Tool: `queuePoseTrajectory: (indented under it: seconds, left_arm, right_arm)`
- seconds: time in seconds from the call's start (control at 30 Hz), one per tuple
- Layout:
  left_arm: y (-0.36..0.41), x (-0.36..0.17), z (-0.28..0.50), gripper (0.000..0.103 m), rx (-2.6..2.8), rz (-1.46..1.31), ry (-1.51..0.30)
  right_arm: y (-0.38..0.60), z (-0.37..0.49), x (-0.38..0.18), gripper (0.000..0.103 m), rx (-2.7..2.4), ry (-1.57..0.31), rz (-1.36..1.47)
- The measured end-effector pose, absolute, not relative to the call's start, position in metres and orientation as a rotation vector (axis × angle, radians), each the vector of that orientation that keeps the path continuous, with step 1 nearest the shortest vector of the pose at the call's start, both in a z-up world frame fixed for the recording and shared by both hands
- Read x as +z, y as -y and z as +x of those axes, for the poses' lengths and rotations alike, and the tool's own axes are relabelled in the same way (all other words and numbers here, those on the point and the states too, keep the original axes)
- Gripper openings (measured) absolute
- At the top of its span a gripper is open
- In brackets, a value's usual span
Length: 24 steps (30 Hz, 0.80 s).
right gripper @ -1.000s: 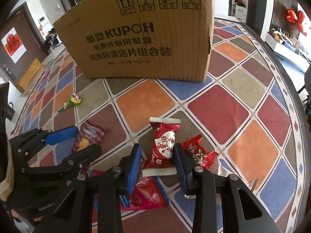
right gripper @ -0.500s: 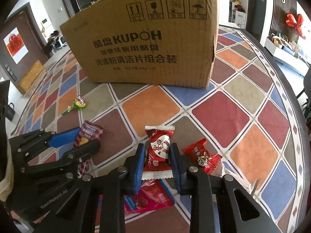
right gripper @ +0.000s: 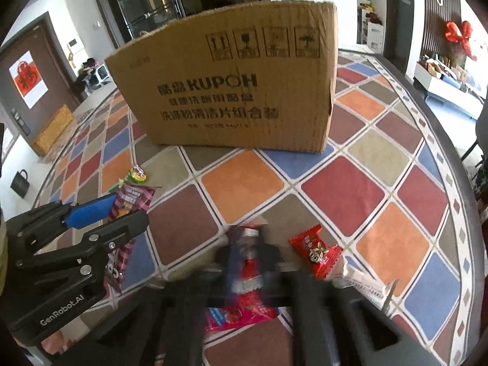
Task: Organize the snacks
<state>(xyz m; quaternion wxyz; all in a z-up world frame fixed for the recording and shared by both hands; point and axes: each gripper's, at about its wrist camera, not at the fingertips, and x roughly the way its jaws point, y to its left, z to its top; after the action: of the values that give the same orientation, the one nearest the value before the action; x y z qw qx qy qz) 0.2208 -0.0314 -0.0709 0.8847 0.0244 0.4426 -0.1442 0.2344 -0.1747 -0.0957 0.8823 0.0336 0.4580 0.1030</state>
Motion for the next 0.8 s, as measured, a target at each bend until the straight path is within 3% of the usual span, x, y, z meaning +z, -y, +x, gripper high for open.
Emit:
queuePoseTrajectory:
  seconds: [0.17,0.2,0.23,0.3,0.43,0.8]
  left_arm:
    - [0.032,-0.068,0.218,0.036,-0.298,0.057,-0.909]
    - [0.032,-0.068,0.218,0.036,-0.302,0.055,-0.911]
    - [0.033,-0.068,0.217,0.036,-0.302,0.055,-0.912]
    - [0.033,-0.070,0.217,0.036,-0.302,0.056,-0.915]
    - [0.033,-0.074,0.218,0.036,-0.305,0.049,-0.930]
    - [0.031,-0.083,0.225,0.036,-0.301,0.026,-0.956]
  right_arm:
    - [0.178,0.236,-0.094,0.005,0.197,-0.955,0.075]
    - [0.179,0.237,-0.095,0.009,0.204,-0.962,0.084]
    - [0.179,0.237,-0.097,0.022,0.216,-0.972,0.087]
    - [0.178,0.238,-0.098,0.038,0.222,-0.976,0.067]
    - [0.168,0.242,-0.099,0.042,0.267,-0.994,-0.041]
    - [0.145,0.261,-0.113,0.042,0.353,-1.073,-0.294]
